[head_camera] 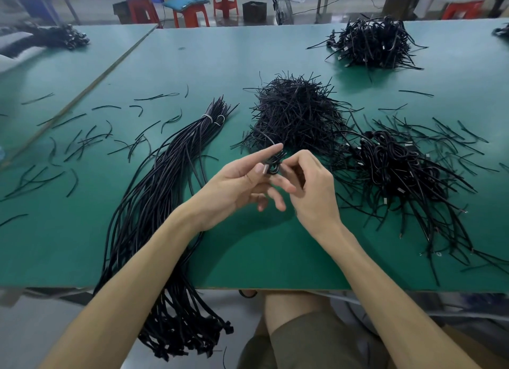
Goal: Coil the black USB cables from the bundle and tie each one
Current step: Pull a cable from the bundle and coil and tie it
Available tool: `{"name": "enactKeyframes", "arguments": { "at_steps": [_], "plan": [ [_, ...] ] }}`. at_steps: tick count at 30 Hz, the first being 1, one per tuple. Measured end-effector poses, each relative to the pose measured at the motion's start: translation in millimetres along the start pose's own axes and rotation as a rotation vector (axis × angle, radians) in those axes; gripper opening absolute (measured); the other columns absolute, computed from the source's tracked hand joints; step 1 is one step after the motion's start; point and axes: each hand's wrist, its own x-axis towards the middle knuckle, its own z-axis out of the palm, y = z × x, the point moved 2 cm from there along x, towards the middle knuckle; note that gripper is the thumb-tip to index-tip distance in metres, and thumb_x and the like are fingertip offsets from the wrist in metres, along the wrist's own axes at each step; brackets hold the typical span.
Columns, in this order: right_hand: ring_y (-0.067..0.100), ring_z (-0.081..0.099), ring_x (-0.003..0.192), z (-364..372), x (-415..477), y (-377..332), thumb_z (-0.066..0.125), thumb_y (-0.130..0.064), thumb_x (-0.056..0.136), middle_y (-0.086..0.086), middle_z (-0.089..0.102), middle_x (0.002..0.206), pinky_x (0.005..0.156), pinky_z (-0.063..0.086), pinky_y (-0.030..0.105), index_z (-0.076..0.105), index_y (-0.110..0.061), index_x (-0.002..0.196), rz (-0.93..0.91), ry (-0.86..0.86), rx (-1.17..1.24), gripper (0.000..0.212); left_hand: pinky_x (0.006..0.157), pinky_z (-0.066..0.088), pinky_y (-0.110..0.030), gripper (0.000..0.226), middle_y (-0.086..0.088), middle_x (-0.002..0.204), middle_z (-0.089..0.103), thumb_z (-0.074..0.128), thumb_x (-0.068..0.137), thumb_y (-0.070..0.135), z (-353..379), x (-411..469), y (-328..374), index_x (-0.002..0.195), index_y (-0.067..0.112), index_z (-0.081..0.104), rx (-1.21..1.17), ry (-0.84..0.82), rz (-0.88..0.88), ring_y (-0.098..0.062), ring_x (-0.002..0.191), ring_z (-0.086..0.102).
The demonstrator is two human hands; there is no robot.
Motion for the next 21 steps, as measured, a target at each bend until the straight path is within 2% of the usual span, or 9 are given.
{"name": "enactKeyframes", "arguments": {
  "at_steps": [3, 5, 8, 11, 13, 15, 18, 21],
  "plan": [
    [0.011, 0.054, 0.075, -1.0, 0.8, -0.2, 0.06, -0.004, 0.099, 0.001, 0.059, 0.083, 0.065, 0.04, 0.015, 0.057, -0.007, 0.086, -0.014, 0.001, -0.007, 0.014, 0.066, 0.045, -0.03, 0.05, -0.008, 0.095, 0.071, 0.049, 0.105, 0.027, -1.5, 1.3, -1.4, 0.155, 0.023, 0.041, 0.164, 0.12, 0.012, -0.025, 0.073, 0.063],
    [0.009, 0.055, 0.075, -1.5, 1.3, -0.7, 0.06, 0.0, 0.096, -0.001, 0.06, 0.082, 0.066, 0.039, 0.012, 0.058, -0.008, 0.086, -0.017, -0.005, -0.007, 0.013, 0.061, 0.043, -0.026, 0.051, 0.0, 0.081, 0.062, 0.06, 0.099, 0.03, -3.0, 2.7, -1.8, 0.149, 0.023, 0.05, 0.339, 0.253, 0.067, -0.016, 0.065, 0.055],
    [0.008, 0.054, 0.075, -0.8, 1.2, -0.6, 0.06, 0.004, 0.093, -0.003, 0.06, 0.081, 0.066, 0.039, 0.011, 0.059, -0.009, 0.086, -0.009, -0.027, 0.002, 0.015, 0.064, 0.037, -0.018, 0.049, 0.005, 0.087, 0.048, 0.069, 0.092, 0.039, -4.3, 2.4, -1.7, 0.139, 0.026, 0.061, 0.684, 0.398, 0.154, -0.004, 0.067, 0.043],
    [0.004, 0.051, 0.071, 0.1, 1.4, -0.5, 0.062, 0.002, 0.093, -0.011, 0.056, 0.077, 0.063, 0.035, 0.01, 0.056, -0.014, 0.082, -0.007, -0.054, 0.0, 0.021, 0.083, 0.037, -0.018, 0.042, 0.002, 0.106, 0.044, 0.071, 0.088, 0.048, -4.6, 0.5, -0.1, 0.125, 0.027, 0.07, 0.852, 0.47, 0.203, -0.008, 0.093, 0.047],
    [0.0, 0.048, 0.069, 0.9, 1.4, -2.4, 0.062, 0.002, 0.093, -0.015, 0.05, 0.073, 0.061, 0.033, 0.009, 0.05, -0.021, 0.08, -0.021, -0.074, -0.026, 0.029, 0.095, 0.037, -0.024, 0.036, 0.005, 0.12, 0.048, 0.07, 0.088, 0.05, -4.7, 0.4, 0.8, 0.114, 0.026, 0.071, 0.895, 0.473, 0.221, -0.013, 0.114, 0.048],
    [-0.002, 0.047, 0.068, 1.2, 1.1, -5.4, 0.061, 0.002, 0.092, -0.016, 0.047, 0.072, 0.06, 0.032, 0.009, 0.044, -0.029, 0.079, -0.031, -0.085, -0.035, 0.038, 0.105, 0.034, -0.029, 0.031, 0.011, 0.125, 0.057, 0.07, 0.089, 0.05, -4.6, 1.1, 0.3, 0.106, 0.024, 0.069, 0.96, 0.461, 0.259, -0.013, 0.124, 0.049],
    [-0.003, 0.047, 0.069, 1.9, 0.7, -7.4, 0.061, 0.002, 0.093, -0.017, 0.046, 0.073, 0.06, 0.033, 0.008, 0.041, -0.034, 0.079, -0.034, -0.1, -0.039, 0.044, 0.106, 0.031, -0.024, 0.032, 0.022, 0.111, 0.065, 0.062, 0.092, 0.058, -5.9, 1.3, -1.3, 0.101, 0.027, 0.063, 1.017, 0.477, 0.27, 0.0, 0.117, 0.052],
    [0.005, 0.05, 0.072, 5.4, -0.7, -7.1, 0.064, -0.006, 0.097, -0.01, 0.052, 0.077, 0.063, 0.038, 0.014, 0.05, -0.015, 0.082, -0.045, -0.146, -0.042, 0.022, 0.091, 0.036, -0.015, 0.032, 0.024, 0.09, 0.061, 0.05, 0.095, 0.067, -6.8, 0.8, -1.1, 0.094, 0.035, 0.055, 1.024, 0.546, 0.257, 0.002, 0.095, 0.054]
  ]
}}
